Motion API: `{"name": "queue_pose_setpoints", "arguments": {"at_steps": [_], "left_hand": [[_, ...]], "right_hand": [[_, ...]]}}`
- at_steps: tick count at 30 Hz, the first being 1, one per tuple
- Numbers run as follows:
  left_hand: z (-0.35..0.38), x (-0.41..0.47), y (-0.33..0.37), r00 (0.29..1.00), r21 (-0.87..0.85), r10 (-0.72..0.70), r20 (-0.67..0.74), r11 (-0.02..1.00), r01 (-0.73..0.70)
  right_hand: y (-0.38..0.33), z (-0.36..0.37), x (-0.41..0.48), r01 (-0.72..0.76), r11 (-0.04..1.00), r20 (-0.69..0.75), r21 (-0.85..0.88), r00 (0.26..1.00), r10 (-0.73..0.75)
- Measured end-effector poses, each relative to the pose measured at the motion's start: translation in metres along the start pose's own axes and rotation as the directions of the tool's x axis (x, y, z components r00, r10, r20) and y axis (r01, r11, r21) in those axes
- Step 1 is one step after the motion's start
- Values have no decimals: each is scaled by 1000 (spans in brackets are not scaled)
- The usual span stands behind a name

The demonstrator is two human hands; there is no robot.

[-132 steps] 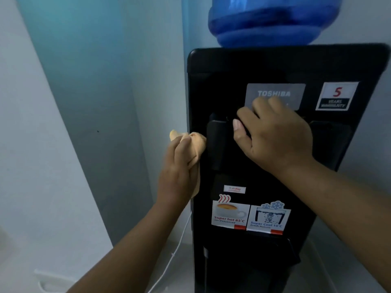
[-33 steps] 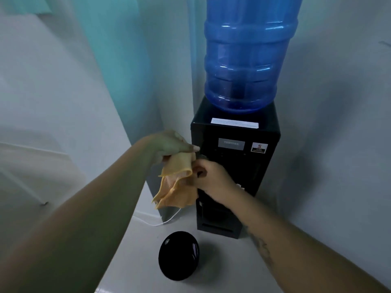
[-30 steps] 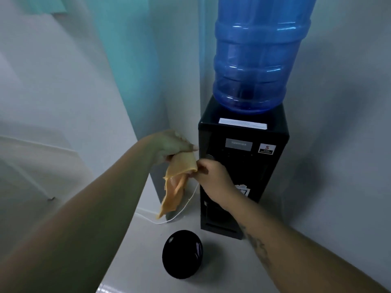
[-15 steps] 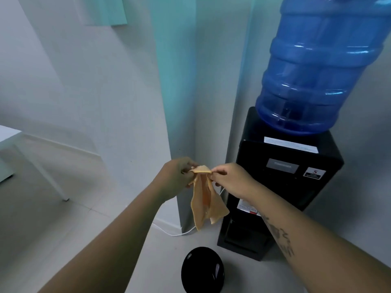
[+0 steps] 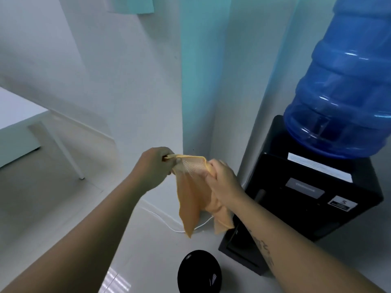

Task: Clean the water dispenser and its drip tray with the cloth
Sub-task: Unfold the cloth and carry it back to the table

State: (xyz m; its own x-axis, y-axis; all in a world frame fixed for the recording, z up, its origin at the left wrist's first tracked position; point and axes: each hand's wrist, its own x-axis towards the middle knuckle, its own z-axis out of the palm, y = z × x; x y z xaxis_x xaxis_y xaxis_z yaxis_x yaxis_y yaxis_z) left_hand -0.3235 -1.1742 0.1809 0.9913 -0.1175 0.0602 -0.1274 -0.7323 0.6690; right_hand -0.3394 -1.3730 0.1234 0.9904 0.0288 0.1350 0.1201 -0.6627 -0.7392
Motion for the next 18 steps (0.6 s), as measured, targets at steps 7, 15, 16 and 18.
{"name": "queue_pose_setpoints", "arguments": {"at_steps": [7,15,16,18], "left_hand": [[-42,-13,-50,987,37,-156,-36,987,157],[-117,-66,-165,856,-173,-431,-286,902,396],[-130,-73,-183,825,-223,-473,-309,880,420],[-153,-84,-217,776,-282,-533,-338,844,457]], "right_hand": [[12,31,30,125,965,222,-231,972,-73],[-60,130,91,332,888,367,-318,907,-207],[-76,149,100,369,872,381,-323,894,-237],[-109,182,112,460,824,452,-329,844,-290]]}}
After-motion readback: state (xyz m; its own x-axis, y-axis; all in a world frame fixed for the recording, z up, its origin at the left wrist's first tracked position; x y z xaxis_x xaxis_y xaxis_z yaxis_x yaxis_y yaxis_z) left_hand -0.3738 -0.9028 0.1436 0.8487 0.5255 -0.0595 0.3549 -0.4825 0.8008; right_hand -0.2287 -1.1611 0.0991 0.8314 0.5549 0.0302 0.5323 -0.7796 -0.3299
